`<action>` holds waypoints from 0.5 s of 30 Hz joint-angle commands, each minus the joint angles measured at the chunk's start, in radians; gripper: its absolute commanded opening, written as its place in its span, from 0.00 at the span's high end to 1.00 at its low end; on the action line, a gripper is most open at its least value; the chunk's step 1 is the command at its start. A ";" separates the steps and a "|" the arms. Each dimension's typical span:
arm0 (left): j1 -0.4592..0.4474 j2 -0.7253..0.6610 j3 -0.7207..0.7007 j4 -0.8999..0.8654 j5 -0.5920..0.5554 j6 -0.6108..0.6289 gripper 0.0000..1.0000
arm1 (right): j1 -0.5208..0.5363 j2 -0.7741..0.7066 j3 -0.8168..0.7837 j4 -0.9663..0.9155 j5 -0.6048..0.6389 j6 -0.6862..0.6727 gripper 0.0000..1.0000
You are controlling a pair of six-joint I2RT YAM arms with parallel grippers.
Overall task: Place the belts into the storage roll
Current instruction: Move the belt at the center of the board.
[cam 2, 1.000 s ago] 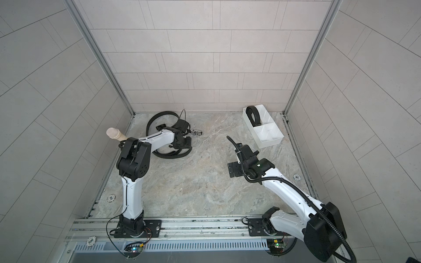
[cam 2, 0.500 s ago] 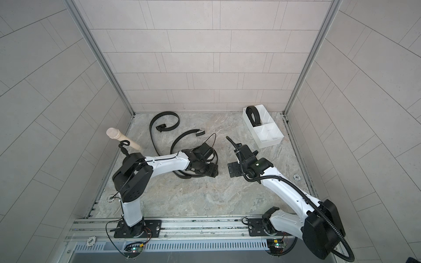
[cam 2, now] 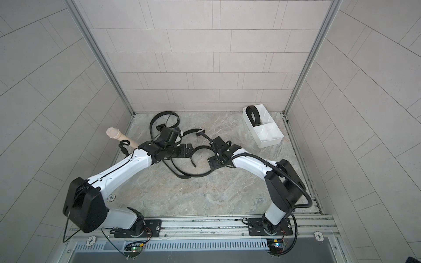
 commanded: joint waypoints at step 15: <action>0.151 0.478 0.265 -0.060 -0.224 0.114 0.30 | -0.022 0.185 0.011 -0.096 0.060 0.102 0.56</action>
